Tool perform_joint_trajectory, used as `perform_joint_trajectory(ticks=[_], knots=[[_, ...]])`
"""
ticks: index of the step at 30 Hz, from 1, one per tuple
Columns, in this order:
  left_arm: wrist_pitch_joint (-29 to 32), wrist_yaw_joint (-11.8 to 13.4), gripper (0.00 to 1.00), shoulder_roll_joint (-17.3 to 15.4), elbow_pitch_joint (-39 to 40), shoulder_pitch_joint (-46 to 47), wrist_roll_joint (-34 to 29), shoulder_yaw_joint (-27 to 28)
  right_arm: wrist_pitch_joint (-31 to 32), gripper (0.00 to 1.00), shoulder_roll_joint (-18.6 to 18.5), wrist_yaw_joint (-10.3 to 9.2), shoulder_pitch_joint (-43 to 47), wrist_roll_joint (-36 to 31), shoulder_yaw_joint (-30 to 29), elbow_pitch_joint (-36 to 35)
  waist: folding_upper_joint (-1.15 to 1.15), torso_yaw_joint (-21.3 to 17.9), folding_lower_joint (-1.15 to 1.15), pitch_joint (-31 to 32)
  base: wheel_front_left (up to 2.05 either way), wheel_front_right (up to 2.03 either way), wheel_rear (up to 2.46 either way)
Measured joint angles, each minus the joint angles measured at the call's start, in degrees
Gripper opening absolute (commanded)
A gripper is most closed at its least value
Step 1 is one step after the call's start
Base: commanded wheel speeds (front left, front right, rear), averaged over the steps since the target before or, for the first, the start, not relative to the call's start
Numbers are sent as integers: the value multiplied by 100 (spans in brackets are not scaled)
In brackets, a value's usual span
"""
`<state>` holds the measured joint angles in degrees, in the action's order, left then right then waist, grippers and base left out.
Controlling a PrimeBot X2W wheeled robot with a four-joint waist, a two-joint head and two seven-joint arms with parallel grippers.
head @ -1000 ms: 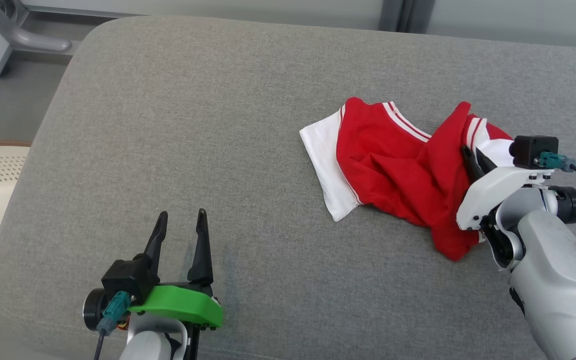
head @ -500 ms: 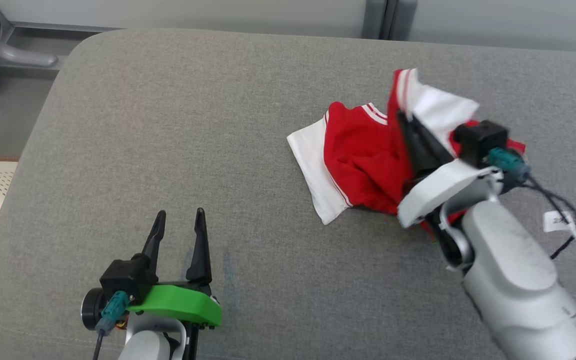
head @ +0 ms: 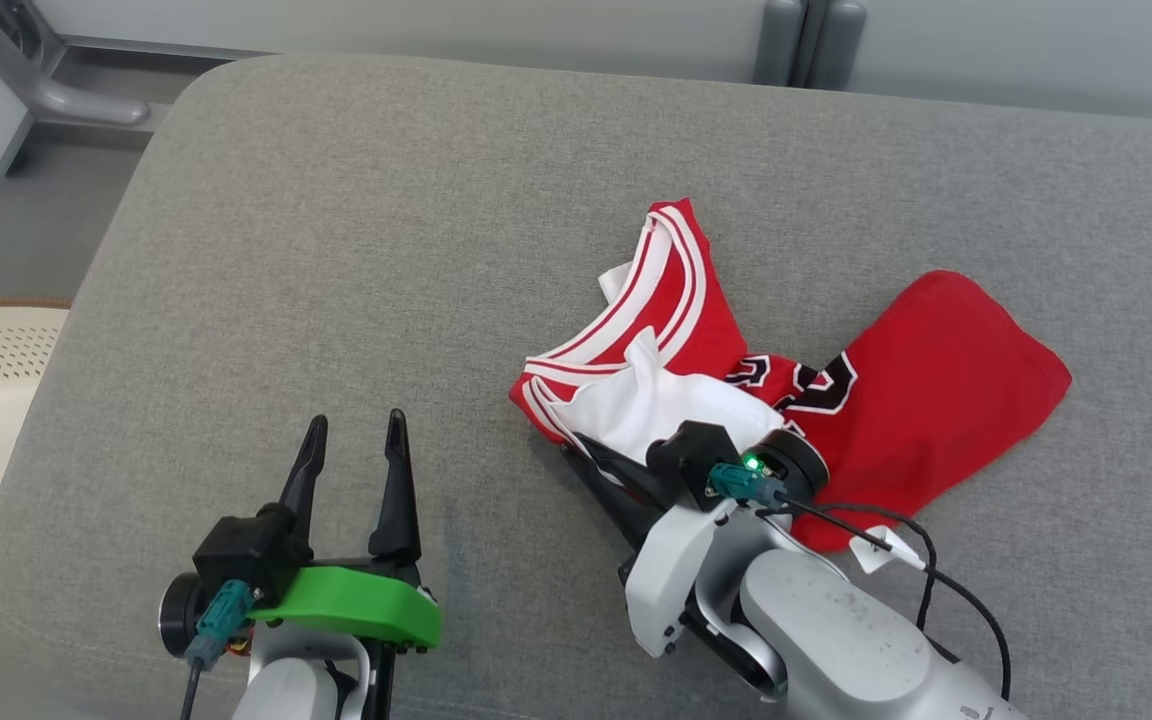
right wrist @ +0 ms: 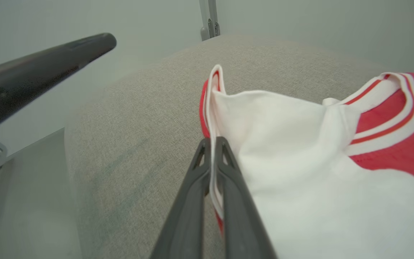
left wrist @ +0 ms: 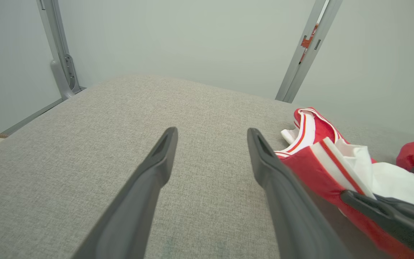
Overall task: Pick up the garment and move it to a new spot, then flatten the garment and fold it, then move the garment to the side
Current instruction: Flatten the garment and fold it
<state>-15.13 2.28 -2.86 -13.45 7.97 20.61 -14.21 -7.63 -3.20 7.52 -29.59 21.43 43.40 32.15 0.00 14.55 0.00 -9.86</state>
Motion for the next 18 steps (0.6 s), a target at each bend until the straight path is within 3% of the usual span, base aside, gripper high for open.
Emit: perform_joint_trajectory(ticks=[2,3,4,5,6,12,18], knots=[[0,3,100,0,4,1,16,8,-138,6,24,0,-89,-20,168,250,0,38,0,1,0,0,0],[0,3,100,0,3,1,19,10,-207,21,24,0,-136,-49,249,361,0,53,0,4,0,0,0],[0,7,100,0,1,1,19,10,-269,54,23,0,-155,-21,337,387,0,62,0,8,0,0,0],[0,9,100,0,0,1,19,11,-318,94,20,-1,-169,67,472,390,0,70,0,17,0,0,0],[0,10,100,0,-2,0,19,16,-357,100,23,-1,-174,187,603,378,0,74,0,31,0,0,0],[0,30,100,0,-21,-31,3,82,-514,100,44,-1,-272,633,946,197,0,-2,0,143,0,0,0],[0,19,100,1,-53,-138,-20,86,-661,100,44,-1,-344,476,311,296,0,-191,0,295,0,0,0]])
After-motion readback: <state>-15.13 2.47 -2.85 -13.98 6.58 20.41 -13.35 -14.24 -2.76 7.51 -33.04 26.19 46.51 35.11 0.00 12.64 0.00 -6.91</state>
